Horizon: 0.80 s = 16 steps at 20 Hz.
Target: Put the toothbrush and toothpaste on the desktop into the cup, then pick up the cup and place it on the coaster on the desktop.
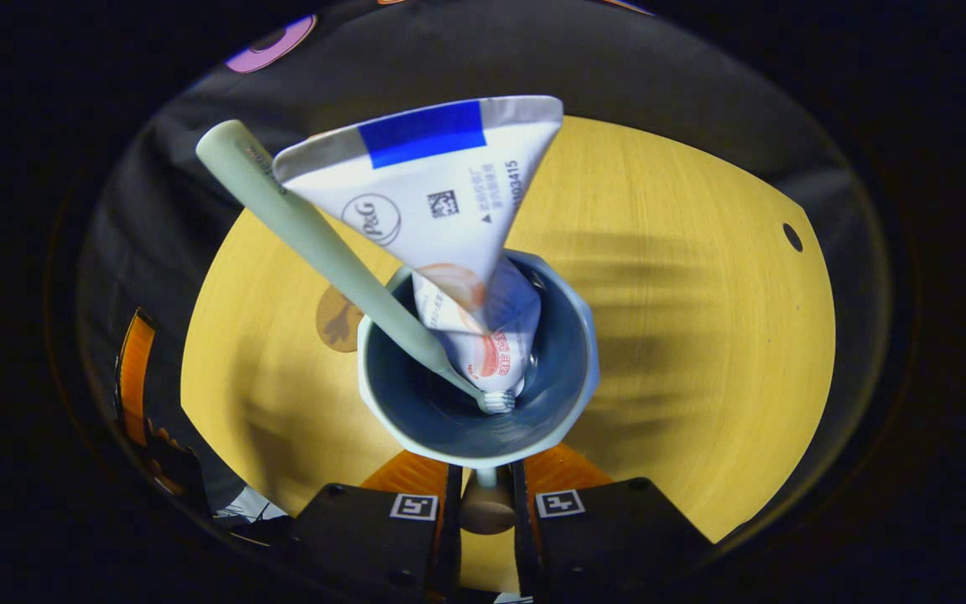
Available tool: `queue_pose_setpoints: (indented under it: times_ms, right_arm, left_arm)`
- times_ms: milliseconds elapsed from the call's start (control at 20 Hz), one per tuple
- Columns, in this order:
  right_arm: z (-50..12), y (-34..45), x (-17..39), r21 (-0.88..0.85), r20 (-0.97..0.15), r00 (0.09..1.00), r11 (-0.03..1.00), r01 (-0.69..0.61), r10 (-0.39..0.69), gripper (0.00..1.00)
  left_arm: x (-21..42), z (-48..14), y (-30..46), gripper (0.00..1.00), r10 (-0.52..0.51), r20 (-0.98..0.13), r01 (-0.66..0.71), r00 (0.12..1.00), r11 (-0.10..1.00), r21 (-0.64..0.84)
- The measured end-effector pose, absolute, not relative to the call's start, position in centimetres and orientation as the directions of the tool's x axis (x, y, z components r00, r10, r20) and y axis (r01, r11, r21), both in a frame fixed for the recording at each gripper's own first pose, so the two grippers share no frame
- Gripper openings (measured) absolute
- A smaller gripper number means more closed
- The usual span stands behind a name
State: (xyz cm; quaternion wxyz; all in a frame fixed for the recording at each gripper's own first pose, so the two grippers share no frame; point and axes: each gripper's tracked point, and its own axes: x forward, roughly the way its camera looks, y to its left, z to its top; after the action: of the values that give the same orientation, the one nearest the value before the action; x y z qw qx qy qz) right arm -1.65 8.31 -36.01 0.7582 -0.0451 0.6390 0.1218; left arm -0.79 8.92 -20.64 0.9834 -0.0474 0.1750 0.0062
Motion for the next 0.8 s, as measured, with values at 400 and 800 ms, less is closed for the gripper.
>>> queue_pose_setpoints:
  times_ms: [400, 800]
  right_arm:
    - [-37.2, 15.4, -0.5, 0.125, -0.974, 0.144, 0.943, -0.309, 0.176, 0.28]
    - [-39.4, 20.4, -0.4, 0.084, -0.987, 0.098, 0.922, -0.378, 0.13, 0.28]
  left_arm:
    - [-1.5, -21.2, 13.5, 0.93, 0.03, -0.353, -0.069, 0.935, 0.993, -0.096]
    - [-2.2, -22.4, 16.6, 0.94, 0.068, -0.376, -0.118, 0.924, 0.987, -0.112]
